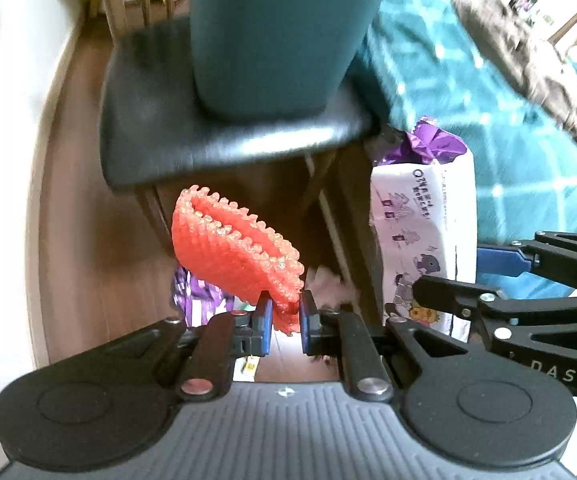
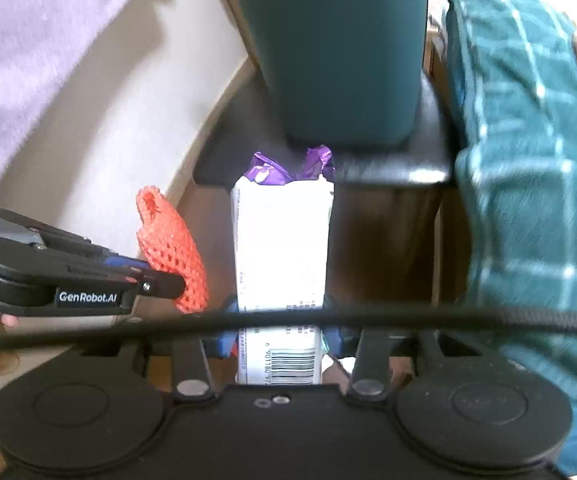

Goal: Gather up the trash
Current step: 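Grasp the orange mesh net with the left tool while the right grasps the white carton, then raise both tools over the wastebasket and open both to drop the items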

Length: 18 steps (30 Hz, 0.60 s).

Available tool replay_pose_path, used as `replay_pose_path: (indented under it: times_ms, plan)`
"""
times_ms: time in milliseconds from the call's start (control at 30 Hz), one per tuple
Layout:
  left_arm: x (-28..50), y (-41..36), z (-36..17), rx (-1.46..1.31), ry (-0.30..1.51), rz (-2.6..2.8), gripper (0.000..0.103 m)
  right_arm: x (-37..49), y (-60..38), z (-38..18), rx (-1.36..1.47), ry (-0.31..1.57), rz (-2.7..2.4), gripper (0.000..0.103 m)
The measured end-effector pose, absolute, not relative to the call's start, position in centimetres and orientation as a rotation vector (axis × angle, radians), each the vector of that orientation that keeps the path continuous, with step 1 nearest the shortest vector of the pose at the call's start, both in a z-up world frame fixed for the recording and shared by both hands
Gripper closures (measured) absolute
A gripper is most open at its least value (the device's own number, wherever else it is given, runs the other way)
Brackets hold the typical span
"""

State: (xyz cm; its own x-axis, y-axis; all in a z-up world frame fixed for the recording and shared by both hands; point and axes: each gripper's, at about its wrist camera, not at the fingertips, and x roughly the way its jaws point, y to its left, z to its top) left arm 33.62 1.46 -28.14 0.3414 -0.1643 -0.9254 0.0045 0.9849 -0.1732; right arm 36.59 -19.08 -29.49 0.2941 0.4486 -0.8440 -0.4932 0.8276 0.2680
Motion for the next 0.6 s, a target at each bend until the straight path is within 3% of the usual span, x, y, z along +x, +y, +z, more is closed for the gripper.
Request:
replay_pose_path:
  times_ms: [300, 600]
  plan:
    - [38.1, 0.6, -16.5, -0.081, 1.035, -0.133, 0.09, 41.5, -19.0, -16.7, -0.043, 0.902, 0.611, 0.061]
    - [46.2, 1.4, -8.4, -0.01, 0.844, -0.118, 0.09, 50.2, -18.0, -9.8, -0.058, 0.723, 0.555, 0.061]
